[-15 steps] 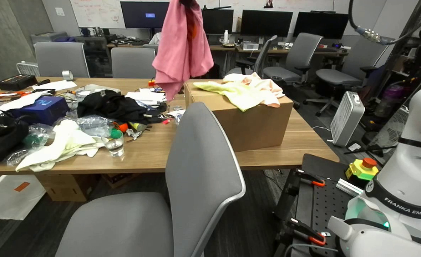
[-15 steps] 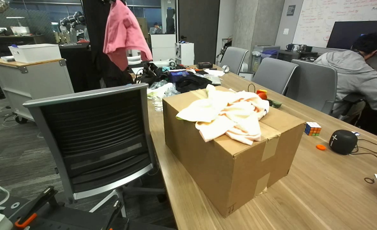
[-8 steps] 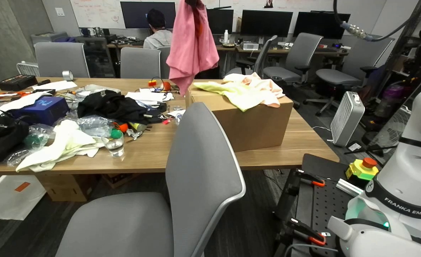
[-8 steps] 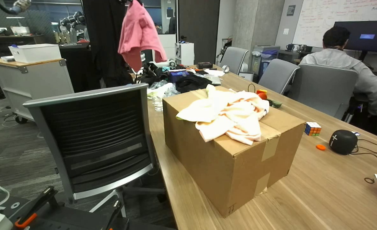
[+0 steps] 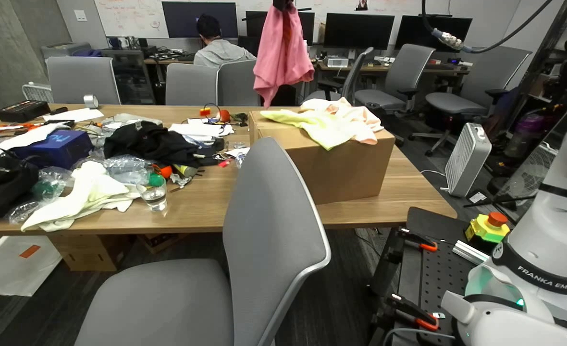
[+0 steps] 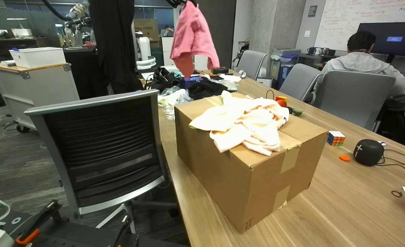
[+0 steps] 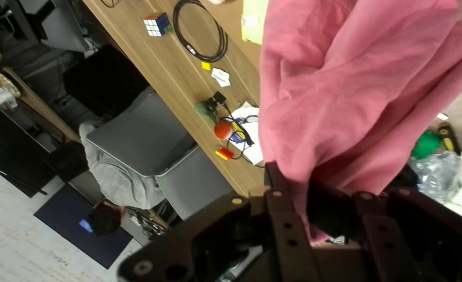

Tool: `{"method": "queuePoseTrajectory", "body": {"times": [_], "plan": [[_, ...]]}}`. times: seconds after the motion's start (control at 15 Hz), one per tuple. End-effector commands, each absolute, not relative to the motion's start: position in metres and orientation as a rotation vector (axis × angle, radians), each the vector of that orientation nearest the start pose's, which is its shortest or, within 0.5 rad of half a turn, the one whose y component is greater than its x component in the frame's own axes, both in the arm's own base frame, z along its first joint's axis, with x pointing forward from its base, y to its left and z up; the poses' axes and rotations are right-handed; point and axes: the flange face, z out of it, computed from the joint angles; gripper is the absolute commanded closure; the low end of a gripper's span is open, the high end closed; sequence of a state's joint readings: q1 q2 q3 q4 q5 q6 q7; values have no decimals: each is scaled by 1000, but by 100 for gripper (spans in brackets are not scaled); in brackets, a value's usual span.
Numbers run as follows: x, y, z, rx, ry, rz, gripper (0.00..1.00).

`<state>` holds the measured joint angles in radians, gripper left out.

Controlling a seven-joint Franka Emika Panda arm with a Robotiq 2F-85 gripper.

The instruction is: Move the shirts and towel to the top of the box

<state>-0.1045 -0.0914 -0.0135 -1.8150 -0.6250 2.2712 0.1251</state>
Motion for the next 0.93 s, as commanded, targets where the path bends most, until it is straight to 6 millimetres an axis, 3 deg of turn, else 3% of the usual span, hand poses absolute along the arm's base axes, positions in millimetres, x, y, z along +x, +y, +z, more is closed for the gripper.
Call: {"method": "queuePoseTrajectory", "body": {"times": [0.0,0.4,0.47,0.53,0.67,0.87], "plan": [[575,-135,666,2419,-133,713,95],[564,-208,689,2279,-400,754,95],[564,-215,689,2275,-423,743,90],[565,-217,687,2263,-439,746,65],[567,-220,682,2267,-434,731,63],[571,-217,673,2285,-406,709,39]]}}
